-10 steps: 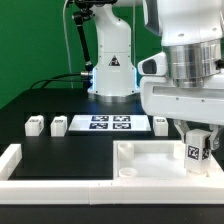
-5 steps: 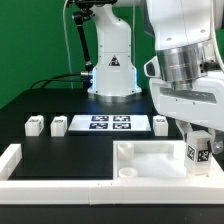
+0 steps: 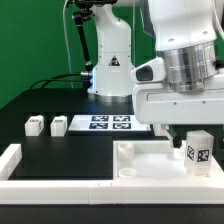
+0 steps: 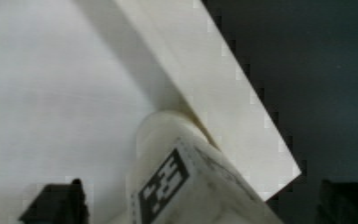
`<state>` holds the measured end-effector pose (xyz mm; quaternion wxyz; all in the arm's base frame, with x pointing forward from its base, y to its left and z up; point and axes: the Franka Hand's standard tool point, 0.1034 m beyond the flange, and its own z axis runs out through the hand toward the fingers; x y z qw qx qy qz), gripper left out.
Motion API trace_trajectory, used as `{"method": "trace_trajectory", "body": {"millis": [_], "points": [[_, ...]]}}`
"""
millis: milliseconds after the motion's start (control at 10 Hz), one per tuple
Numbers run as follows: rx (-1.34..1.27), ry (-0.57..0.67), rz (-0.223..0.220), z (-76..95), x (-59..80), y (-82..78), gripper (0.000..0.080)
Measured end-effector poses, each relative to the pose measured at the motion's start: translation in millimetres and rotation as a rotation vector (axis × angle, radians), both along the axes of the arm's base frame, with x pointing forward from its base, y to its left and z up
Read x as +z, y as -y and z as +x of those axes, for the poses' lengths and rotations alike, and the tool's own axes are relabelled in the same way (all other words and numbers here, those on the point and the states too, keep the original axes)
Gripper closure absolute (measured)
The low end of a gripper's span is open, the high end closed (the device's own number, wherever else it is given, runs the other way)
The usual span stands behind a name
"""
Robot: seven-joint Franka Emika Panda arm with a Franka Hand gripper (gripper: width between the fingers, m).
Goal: Assemble square table
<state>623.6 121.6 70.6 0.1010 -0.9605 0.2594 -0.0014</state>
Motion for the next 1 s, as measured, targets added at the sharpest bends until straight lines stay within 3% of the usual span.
{"method": "trace_trajectory", "body": {"millis": [300, 700, 1000], "points": [[0.219, 0.043, -0.014, 0.1, -0.1, 0.9, 0.0151], [0.661, 0.128, -0.089, 5.9, 5.4, 3.5, 0.0151], [0.635, 0.123, -0.087, 5.7, 5.0, 3.8, 0.0178]]}}
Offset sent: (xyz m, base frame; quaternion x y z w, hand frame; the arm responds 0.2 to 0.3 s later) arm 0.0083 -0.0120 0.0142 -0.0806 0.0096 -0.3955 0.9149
